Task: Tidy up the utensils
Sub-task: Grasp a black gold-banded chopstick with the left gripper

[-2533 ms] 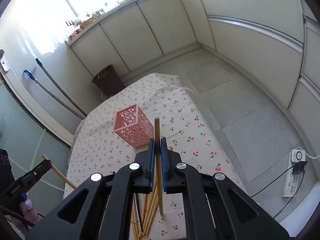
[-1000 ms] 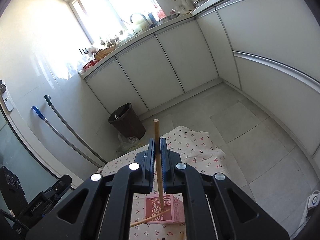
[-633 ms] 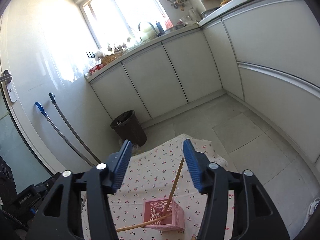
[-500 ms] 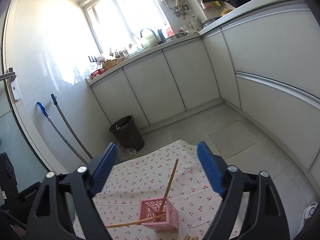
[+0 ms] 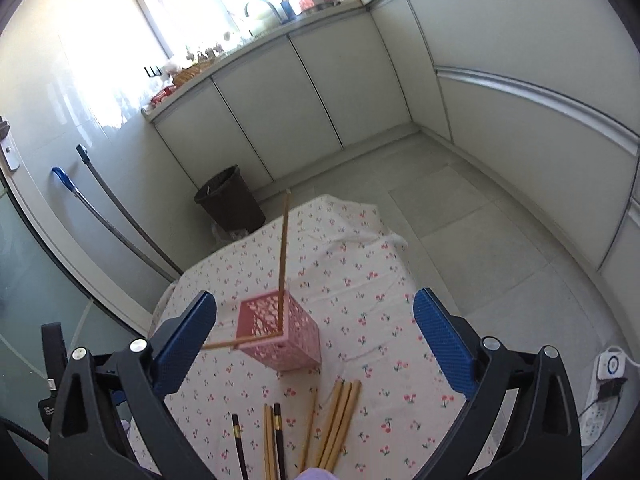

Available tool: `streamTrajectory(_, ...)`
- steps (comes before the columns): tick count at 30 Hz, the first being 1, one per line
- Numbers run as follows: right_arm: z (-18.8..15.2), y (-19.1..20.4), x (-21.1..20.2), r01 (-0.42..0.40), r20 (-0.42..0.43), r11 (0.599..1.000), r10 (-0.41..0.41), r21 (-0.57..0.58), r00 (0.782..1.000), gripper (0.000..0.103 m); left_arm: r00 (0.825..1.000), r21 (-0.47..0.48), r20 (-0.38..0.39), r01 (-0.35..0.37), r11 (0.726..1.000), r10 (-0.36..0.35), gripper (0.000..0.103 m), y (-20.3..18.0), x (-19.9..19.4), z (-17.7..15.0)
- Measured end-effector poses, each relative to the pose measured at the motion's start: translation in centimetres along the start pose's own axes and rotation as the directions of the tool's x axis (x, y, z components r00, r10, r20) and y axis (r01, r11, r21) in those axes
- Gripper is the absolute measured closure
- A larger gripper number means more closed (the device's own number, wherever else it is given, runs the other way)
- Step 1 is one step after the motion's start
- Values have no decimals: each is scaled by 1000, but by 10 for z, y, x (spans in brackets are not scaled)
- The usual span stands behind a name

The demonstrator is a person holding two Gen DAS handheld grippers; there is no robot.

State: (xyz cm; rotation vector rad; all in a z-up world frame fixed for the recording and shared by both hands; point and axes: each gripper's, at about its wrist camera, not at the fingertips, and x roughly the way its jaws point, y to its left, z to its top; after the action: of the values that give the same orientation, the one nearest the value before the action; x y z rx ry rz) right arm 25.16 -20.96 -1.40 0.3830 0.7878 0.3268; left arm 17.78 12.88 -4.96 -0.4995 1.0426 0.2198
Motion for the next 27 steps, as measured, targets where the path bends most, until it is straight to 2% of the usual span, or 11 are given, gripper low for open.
streamTrajectory(3, -21, -8, 15, 53, -103, 999, -53, -1, 993, 7, 992, 3, -117, -39, 999, 39, 7, 9, 29, -17)
streamTrajectory(6, -37, -13, 27, 82, -183, 996, -77, 21, 980, 7, 979, 4, -193, -62, 998, 62, 7, 13, 49, -29)
streamTrajectory(9, -56, -16, 41, 130, -273, 991, -125, 1, 954, 7, 974, 21, -202, -97, 995, 99, 7, 11, 55, -34)
streamTrajectory(14, -77, -11, 53, 146, -352, 988, -157, -58, 923, 7, 964, 19, -234, -125, 992, 126, 11, 10, 69, -40)
streamTrajectory(21, -86, -4, 59, 135, -385, 986, -161, -94, 909, 7, 949, 85, -264, -152, 985, 169, 36, -5, 89, -48)
streamTrajectory(23, -86, -5, 59, 137, -392, 986, -162, -91, 906, 7, 948, 127, -236, -189, 974, 215, 41, -12, 91, -51)
streamTrajectory(24, -87, -6, 60, 136, -397, 987, -160, -89, 904, 7, 947, 156, -219, -204, 966, 235, 53, -17, 92, -52)
streamTrajectory(26, -87, -6, 60, 134, -400, 987, -158, -88, 903, 7, 945, 197, -189, -229, 953, 266, 70, -24, 92, -56)
streamTrajectory(27, -87, -5, 61, 134, -400, 987, -159, -89, 903, 7, 947, 215, -178, -228, 950, 268, 75, -27, 91, -57)
